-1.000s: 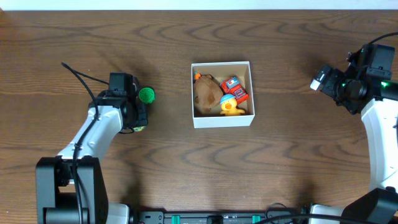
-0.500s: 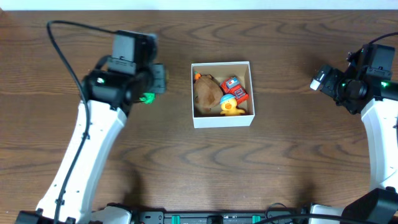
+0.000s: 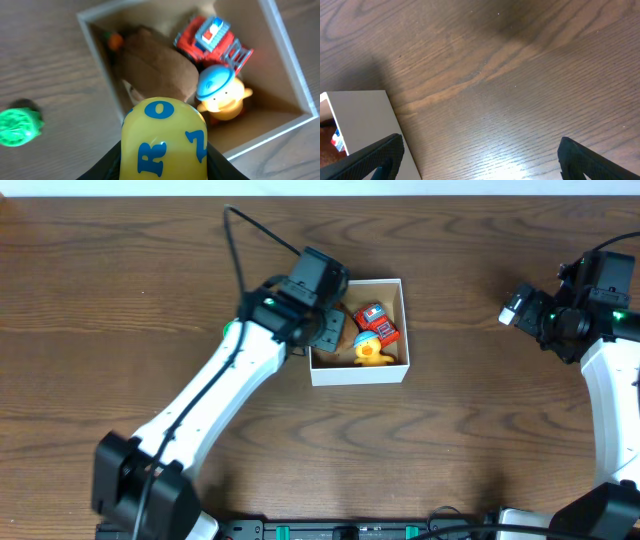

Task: Pack container
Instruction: 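Carry the yellow ball into the box front left and release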

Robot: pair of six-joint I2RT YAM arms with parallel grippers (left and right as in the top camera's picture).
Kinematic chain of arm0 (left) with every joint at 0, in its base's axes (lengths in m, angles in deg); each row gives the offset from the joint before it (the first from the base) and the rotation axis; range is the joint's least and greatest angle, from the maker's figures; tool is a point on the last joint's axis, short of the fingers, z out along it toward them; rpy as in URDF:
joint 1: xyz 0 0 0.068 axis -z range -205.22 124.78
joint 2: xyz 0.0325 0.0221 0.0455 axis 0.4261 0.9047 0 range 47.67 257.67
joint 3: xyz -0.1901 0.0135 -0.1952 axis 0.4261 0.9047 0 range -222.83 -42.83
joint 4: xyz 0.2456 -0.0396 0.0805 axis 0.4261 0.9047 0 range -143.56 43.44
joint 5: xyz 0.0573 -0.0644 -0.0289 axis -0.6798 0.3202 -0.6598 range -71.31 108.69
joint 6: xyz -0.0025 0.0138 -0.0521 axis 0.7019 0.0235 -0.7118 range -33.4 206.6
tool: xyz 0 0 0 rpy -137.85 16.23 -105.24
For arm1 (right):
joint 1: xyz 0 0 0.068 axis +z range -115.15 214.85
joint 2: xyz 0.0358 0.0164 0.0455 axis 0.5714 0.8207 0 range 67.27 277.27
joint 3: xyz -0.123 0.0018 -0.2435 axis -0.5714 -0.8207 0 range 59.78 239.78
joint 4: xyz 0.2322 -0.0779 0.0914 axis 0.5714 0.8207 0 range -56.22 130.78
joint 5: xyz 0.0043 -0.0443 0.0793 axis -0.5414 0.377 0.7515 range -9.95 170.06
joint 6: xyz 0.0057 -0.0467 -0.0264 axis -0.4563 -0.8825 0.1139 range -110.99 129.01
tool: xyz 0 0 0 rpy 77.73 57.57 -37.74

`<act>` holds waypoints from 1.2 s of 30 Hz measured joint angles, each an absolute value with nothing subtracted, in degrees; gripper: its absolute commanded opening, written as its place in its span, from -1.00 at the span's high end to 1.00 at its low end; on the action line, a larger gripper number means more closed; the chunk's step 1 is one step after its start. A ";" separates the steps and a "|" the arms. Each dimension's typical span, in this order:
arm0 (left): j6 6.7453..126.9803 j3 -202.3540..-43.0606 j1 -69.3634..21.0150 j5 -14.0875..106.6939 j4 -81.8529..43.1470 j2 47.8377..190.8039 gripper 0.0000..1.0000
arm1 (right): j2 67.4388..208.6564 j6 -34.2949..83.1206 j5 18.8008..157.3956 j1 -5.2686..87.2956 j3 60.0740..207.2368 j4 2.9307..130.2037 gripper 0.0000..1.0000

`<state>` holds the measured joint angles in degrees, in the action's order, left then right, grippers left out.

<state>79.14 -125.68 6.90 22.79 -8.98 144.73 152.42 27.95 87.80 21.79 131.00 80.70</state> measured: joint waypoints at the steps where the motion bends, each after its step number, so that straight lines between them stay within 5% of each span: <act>1: 79.22 -125.61 7.25 22.81 -8.98 145.45 -0.50 | 152.42 27.98 87.80 21.79 131.00 80.72 -0.98; 4: 79.11 -125.42 7.94 22.81 -8.81 145.93 -0.97 | 152.42 27.98 87.82 21.79 131.00 80.70 -0.99; 12: 78.92 -125.42 8.10 22.79 -8.85 142.41 -0.98 | 152.42 27.98 87.82 21.79 131.00 80.70 -0.99; 15: 78.76 -125.42 8.10 22.52 -8.39 140.27 -0.79 | 152.42 27.98 87.80 21.79 131.00 80.70 -0.98; 21: 78.74 -125.42 7.31 14.79 -2.77 138.74 -0.73 | 152.42 27.98 87.82 21.79 131.00 80.70 -0.98; 36: 72.32 -125.42 -15.01 12.38 -5.59 144.64 -0.86 | 152.42 27.98 87.80 21.79 131.00 80.72 -0.99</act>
